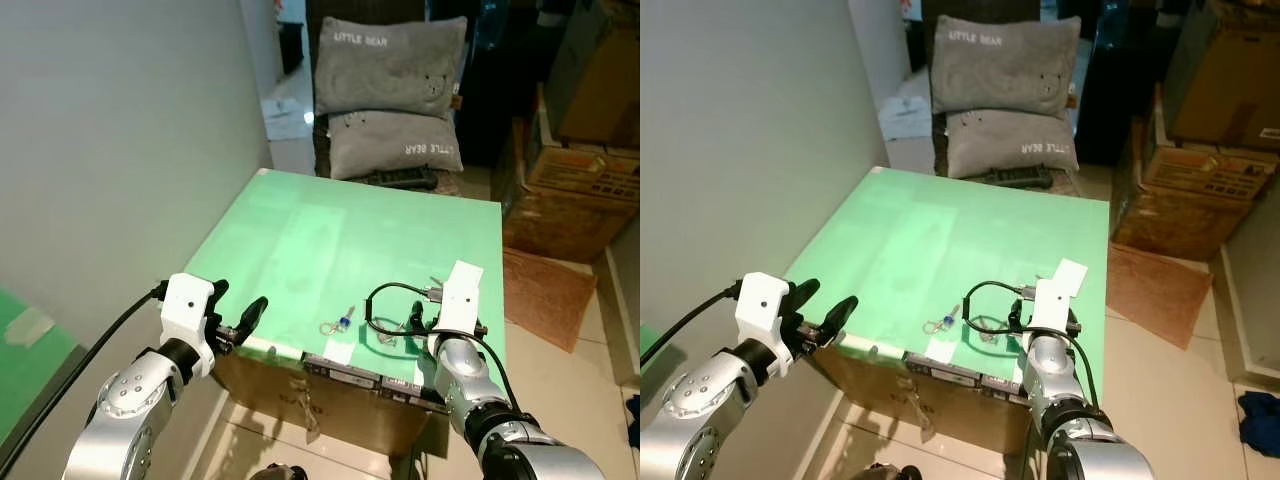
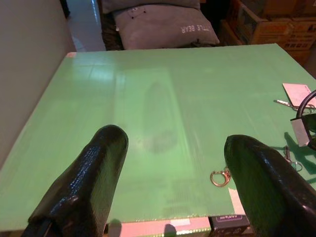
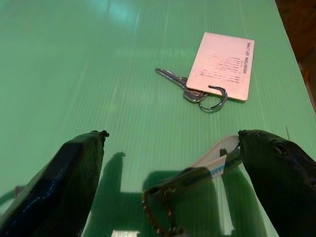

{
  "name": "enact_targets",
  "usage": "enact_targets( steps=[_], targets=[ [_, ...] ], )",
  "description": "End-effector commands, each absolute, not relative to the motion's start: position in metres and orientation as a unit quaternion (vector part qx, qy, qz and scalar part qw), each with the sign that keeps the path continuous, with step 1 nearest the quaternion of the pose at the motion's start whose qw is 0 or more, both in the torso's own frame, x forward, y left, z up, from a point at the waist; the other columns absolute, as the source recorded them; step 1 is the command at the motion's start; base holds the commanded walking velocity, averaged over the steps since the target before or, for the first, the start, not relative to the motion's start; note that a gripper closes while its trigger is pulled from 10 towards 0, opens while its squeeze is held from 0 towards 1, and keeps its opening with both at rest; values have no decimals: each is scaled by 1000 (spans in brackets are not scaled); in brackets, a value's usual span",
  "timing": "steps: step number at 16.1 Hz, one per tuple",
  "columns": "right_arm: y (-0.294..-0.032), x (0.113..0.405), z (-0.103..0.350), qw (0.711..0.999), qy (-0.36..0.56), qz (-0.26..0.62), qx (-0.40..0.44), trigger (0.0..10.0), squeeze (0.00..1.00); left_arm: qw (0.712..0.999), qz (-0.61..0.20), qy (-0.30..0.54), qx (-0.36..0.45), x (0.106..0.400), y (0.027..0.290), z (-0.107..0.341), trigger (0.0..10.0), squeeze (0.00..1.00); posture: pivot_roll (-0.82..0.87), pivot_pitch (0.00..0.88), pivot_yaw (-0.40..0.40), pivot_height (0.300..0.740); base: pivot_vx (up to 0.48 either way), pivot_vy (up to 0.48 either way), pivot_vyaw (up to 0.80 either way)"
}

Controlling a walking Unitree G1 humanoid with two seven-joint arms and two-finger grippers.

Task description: Hang keys on a hook

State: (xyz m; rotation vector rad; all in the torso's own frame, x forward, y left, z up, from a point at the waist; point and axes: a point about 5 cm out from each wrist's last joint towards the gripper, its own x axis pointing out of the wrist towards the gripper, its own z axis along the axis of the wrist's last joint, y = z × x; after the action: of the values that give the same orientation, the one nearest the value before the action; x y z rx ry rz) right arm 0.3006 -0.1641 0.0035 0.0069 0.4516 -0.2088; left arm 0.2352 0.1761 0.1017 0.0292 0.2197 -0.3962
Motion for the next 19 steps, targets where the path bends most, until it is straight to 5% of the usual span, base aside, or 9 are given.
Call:
enact_targets(
  steps=[1,18,19],
  targets=[
    [-158,298,0,968,234,-94,1,10000,690,977,-181,112,21,232,183,103,10000,0,159,107,125,740,0,0,0],
    [-145,286,-13,961,263,-63,-59,10000,690,977,-178,115,10,234,175,102,10000,0,141,117,110,740,0,0,0],
    [-144,286,-13,960,267,-60,-62,5451,690,977,-177,115,8,233,175,101,10000,0,140,116,106,740,0,0,0]
  ],
)
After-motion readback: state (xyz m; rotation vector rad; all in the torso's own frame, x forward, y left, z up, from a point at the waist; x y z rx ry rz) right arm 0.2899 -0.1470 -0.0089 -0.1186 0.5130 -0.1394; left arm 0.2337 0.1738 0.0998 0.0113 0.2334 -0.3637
